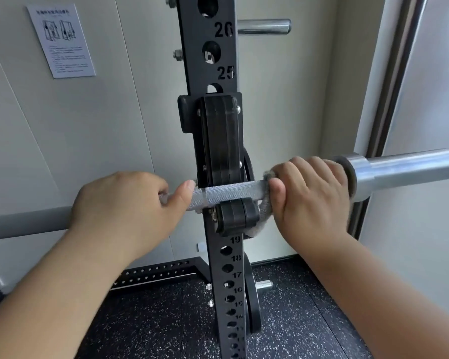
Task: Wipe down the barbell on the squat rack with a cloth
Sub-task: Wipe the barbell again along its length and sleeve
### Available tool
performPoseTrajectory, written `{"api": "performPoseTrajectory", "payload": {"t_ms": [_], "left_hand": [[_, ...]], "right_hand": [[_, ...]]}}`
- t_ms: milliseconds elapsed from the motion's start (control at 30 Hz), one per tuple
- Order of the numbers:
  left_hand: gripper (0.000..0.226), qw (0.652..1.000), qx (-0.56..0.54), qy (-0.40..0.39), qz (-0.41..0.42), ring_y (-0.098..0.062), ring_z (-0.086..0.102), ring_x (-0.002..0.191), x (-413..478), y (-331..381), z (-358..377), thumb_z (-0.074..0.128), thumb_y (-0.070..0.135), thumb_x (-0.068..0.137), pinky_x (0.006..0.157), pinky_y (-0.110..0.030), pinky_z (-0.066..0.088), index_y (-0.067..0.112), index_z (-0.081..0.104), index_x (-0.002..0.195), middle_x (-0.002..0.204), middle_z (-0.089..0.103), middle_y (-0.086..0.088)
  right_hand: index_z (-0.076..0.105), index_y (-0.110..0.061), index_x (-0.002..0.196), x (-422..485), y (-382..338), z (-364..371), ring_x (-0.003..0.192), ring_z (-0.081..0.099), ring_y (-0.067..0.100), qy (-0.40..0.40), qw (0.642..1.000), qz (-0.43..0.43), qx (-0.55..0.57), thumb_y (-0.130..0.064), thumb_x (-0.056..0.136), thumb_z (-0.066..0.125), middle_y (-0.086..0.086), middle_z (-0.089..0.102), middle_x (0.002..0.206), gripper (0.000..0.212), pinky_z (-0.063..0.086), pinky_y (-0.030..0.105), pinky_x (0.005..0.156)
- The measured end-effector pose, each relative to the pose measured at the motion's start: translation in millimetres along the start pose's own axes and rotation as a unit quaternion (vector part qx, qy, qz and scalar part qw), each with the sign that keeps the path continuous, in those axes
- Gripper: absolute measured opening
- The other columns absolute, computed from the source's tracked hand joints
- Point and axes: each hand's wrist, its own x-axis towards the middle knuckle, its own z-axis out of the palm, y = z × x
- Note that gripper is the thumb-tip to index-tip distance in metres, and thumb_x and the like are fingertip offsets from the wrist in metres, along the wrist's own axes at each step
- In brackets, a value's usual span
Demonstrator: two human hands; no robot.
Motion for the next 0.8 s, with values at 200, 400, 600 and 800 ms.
{"api": "performPoseTrajectory", "payload": {"t_ms": [200, 400, 600, 800], "left_hand": [[0.093, 0.994, -0.035, -0.102, 0.014, -0.020, 0.060, 0.062, 18.1, -3.2, -1.9, 0.000, 0.084, 0.082, 0.063, -0.032, 0.051, 0.012, 0.056, 0.062, 0.058, 0.059, -0.001], [0.090, 1.000, 0.022, 0.021, 0.004, -0.025, 0.052, 0.050, 4.7, -0.9, 10.4, -0.005, 0.077, 0.091, 0.053, -0.028, 0.042, 0.019, 0.053, 0.055, 0.051, 0.051, 0.002], [0.062, 0.980, -0.019, 0.196, 0.041, -0.022, 0.027, 0.042, -7.8, -1.4, 29.8, 0.029, 0.063, 0.101, 0.056, -0.023, 0.017, 0.021, 0.028, 0.055, 0.047, 0.029, 0.000], [0.059, 0.977, -0.027, 0.207, 0.036, -0.023, 0.030, 0.041, -6.2, 0.2, 30.5, 0.034, 0.062, 0.098, 0.055, -0.024, 0.022, 0.021, 0.028, 0.055, 0.047, 0.031, -0.001]], "right_hand": [[0.060, -0.020, 0.076, 17.3, -6.4, -15.1, 0.067, 0.056, 0.031, -0.075, 0.997, 0.003, -0.022, -0.037, 0.108, 0.035, -0.002, 0.056, 0.069, 0.043, 0.044, 0.041, 0.069], [0.039, -0.017, 0.070, 94.2, -7.4, -29.4, 0.082, 0.047, 0.034, -0.458, 0.883, 0.105, -0.011, -0.044, 0.107, 0.030, 0.003, 0.037, 0.071, 0.047, 0.038, 0.037, 0.077], [0.069, -0.013, 0.096, -10.5, -11.6, -12.4, 0.091, 0.059, 0.034, -0.026, 0.999, 0.031, -0.008, -0.033, 0.110, 0.038, 0.005, 0.066, 0.093, 0.039, 0.044, 0.048, 0.095], [0.063, -0.020, 0.079, 15.1, -14.0, -20.7, 0.072, 0.055, 0.031, -0.102, 0.994, 0.027, -0.022, -0.036, 0.108, 0.038, -0.001, 0.060, 0.074, 0.041, 0.048, 0.041, 0.077]]}}
